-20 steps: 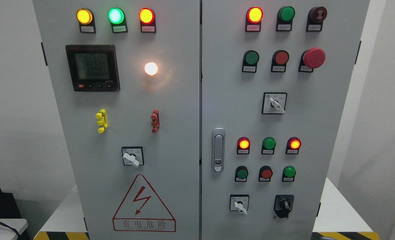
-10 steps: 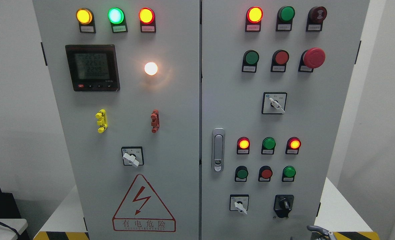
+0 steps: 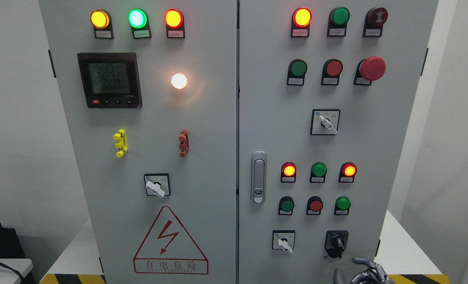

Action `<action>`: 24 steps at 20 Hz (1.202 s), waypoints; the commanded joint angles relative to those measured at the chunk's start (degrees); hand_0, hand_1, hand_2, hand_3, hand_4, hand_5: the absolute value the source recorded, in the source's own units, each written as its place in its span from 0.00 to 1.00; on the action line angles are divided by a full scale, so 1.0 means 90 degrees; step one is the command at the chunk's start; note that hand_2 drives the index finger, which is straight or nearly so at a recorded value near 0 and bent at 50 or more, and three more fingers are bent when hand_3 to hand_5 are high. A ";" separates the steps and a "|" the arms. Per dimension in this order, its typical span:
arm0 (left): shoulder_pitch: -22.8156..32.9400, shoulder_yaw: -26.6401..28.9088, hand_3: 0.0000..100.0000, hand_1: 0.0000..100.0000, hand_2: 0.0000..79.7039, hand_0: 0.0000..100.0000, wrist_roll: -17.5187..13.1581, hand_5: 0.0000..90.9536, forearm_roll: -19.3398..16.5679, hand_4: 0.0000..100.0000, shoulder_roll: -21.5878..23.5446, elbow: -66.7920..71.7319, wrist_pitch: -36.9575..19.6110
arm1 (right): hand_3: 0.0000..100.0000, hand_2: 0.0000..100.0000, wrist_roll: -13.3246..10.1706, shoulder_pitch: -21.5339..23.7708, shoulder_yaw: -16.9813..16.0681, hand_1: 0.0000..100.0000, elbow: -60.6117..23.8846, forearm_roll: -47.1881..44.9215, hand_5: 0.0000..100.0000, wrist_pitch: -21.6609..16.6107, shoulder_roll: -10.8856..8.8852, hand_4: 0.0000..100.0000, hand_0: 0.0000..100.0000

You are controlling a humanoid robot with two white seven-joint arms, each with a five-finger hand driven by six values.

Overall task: Trip black knob to open circuit
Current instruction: 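Raise the right hand up toward the black rotary knob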

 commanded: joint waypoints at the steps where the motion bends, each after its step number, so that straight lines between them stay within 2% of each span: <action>1: -0.0049 0.0000 0.00 0.39 0.00 0.12 0.0004 0.00 -0.0205 0.00 0.0002 0.0000 0.0002 | 0.83 0.42 -0.0114 -0.0150 -0.0007 0.80 0.0519 0.0018 0.95 0.0000 0.0074 0.91 0.22; 24: -0.0049 0.0000 0.00 0.39 0.00 0.12 0.0004 0.00 -0.0215 0.00 0.0002 0.0000 0.0002 | 0.83 0.41 -0.0143 -0.0472 -0.0047 0.80 0.0783 0.0017 0.95 0.0000 0.0074 0.90 0.24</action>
